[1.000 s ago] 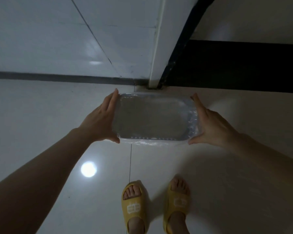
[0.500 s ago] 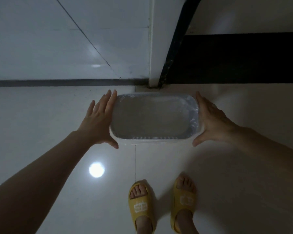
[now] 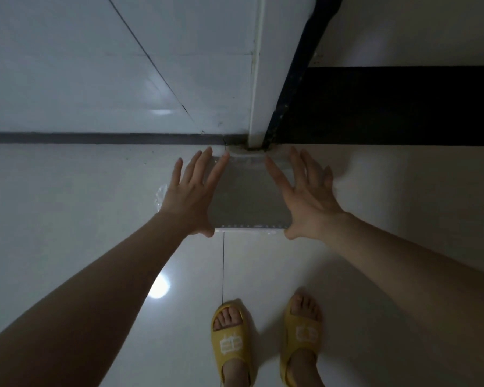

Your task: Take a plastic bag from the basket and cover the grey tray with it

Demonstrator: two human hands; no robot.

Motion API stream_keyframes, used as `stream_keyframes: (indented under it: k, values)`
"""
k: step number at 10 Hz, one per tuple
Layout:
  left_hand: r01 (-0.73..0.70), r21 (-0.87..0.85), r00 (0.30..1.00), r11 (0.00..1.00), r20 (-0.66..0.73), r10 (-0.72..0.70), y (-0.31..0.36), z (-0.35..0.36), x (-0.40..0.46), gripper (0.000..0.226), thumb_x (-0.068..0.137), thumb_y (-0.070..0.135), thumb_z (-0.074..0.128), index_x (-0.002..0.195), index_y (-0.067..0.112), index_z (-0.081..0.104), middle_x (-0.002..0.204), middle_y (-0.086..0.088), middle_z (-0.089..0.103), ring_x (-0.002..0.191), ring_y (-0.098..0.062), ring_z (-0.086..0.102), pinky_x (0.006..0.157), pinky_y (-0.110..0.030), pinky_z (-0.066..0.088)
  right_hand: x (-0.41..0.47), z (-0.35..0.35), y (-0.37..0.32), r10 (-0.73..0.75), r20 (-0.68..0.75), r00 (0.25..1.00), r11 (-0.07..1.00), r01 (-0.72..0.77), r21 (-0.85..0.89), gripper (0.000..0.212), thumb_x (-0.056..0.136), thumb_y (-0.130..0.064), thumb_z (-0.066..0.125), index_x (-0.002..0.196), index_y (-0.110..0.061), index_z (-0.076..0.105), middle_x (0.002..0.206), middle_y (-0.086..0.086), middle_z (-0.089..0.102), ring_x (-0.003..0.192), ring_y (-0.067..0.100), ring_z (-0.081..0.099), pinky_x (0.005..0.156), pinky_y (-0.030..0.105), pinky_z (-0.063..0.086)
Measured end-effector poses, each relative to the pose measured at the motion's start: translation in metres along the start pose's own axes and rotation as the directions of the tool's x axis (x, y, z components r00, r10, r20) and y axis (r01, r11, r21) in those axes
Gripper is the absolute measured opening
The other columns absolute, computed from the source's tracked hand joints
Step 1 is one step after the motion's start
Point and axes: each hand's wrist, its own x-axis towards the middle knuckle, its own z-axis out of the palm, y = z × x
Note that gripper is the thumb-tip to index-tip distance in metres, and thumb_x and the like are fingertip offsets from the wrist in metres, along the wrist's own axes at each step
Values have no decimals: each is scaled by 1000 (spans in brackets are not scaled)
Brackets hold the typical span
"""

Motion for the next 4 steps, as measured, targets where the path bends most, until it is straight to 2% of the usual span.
stream_keyframes:
  k: [1, 2, 3, 4]
  values:
    - [10, -8, 1000, 1000, -3, -10, -1, 0, -1, 149, 45, 53, 84, 138, 22, -28, 156, -16, -6, 144, -32, -3, 112, -52, -7, 0, 0, 2, -3, -1, 1000, 1000, 3, -5, 146, 50, -36, 86, 134, -35, -34, 151, 12, -24, 140, 36, -19, 109, 65, 4]
    - [37, 18, 999, 999, 32, -37, 2, -6, -5, 155, 44, 55, 83, 129, 22, -43, 156, -16, -14, 144, -32, -8, 109, -50, -13, -2, -4, 0, 35, 21, 999, 999, -35, -16, 151, 47, -40, 87, 133, -32, -37, 152, 12, -24, 140, 34, -19, 109, 65, 2]
    - [75, 42, 995, 996, 62, -77, 6, -24, -13, 159, 40, 63, 81, 119, 24, -51, 153, -16, -26, 142, -33, -18, 106, -50, -17, -10, -19, -7, 103, 45, 994, 995, -104, 13, 157, 42, -47, 88, 124, -35, -46, 152, 12, -28, 140, 34, -23, 107, 68, -4]
    - [100, 42, 991, 994, 88, -104, 11, -55, -33, 158, 40, 66, 79, 121, 22, -49, 150, -15, -32, 140, -33, -22, 106, -51, -18, -30, -42, -16, 149, 55, 987, 987, -152, 58, 156, 43, -49, 87, 116, -36, -50, 150, 12, -34, 138, 36, -26, 107, 67, -6]
